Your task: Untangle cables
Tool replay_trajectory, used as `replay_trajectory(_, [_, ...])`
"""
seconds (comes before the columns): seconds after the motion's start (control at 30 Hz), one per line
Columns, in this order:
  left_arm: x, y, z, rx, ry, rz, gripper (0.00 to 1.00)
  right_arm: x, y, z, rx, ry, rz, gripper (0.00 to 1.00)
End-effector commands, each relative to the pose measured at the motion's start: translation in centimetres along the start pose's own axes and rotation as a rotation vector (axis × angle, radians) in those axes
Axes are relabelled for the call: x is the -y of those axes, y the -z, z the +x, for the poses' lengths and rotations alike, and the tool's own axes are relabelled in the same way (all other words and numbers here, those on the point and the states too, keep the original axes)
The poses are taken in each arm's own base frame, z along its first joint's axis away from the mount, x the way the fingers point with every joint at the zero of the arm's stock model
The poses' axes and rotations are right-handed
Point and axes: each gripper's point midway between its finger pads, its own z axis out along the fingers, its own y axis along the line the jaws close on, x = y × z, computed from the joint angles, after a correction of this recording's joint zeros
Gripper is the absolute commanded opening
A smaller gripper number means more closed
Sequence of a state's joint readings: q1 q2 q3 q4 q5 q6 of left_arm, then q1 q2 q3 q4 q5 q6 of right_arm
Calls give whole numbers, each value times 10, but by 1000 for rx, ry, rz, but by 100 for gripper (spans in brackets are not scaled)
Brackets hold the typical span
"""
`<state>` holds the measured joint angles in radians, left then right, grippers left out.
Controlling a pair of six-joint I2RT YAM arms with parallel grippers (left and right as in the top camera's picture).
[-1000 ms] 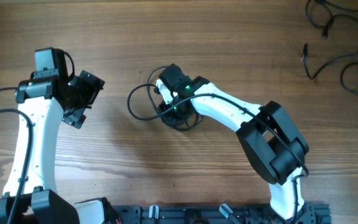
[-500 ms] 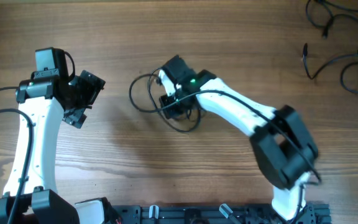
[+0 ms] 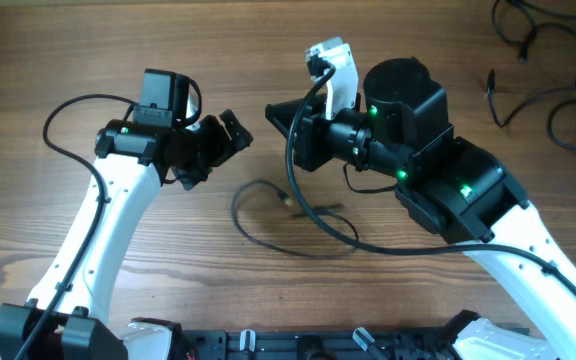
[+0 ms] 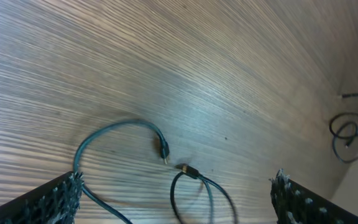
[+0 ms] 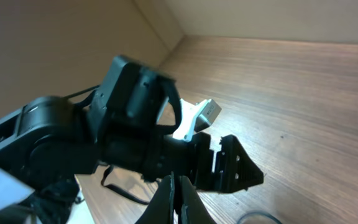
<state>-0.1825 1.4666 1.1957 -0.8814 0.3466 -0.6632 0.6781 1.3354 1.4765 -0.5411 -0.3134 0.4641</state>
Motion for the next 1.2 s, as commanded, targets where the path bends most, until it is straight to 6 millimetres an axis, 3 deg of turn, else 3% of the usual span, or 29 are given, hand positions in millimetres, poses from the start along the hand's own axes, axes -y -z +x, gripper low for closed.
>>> replay_trajectory(0.0, [8,3,8,-23,-9,33,100,22,4,-8,47,-41,133,4])
replay_trajectory(0.07, [1,2,3,7,-7,-8,99,45,3,14,-33,-67,238,8])
replay_trajectory(0.2, [-24,2,4,24,14,-134,100,94,1,84,-305,-142,455,52])
replay_trajectory(0.27, [-37,-3,16,-40,22,-192,100,112,4,120,-444,-231,550,81])
replay_trajectory(0.3, [-40,-5,21,-66,4,-205,100,117,5,132,-491,-241,576,86])
replay_trajectory(0.33, [-39,-11,28,-110,-42,-208,100,123,8,146,-557,-254,611,97])
replay_trajectory(0.4, [-35,-23,43,-179,-107,-210,100,129,11,160,-624,-262,645,100])
replay_trajectory(0.47, [-34,-37,52,-217,-134,-238,100,135,14,161,-627,-259,673,100])
replay_trajectory(0.6, [-53,-66,64,-319,-177,-328,98,152,24,156,-618,-269,731,100])
replay_trajectory(0.63, [-59,-69,69,-366,-230,-337,94,165,32,151,-620,-269,746,100])
replay_trajectory(0.77, [-64,-63,84,-458,-310,-327,98,197,49,138,-583,-338,795,100])
replay_trajectory(0.93, [-75,-88,97,-442,-341,-313,96,202,56,139,-628,-344,718,100])
replay_trajectory(1.0, [-79,-100,97,-407,-298,-304,78,193,59,148,-683,-342,673,100])
replay_trajectory(1.07, [-78,-105,92,-375,-309,-294,76,189,61,152,-709,-349,657,100])
replay_trajectory(1.13, [-78,-108,84,-336,-324,-302,62,187,63,156,-728,-365,653,100])
replay_trajectory(1.17, [-76,-110,82,-325,-328,-296,41,182,64,159,-744,-379,632,100])
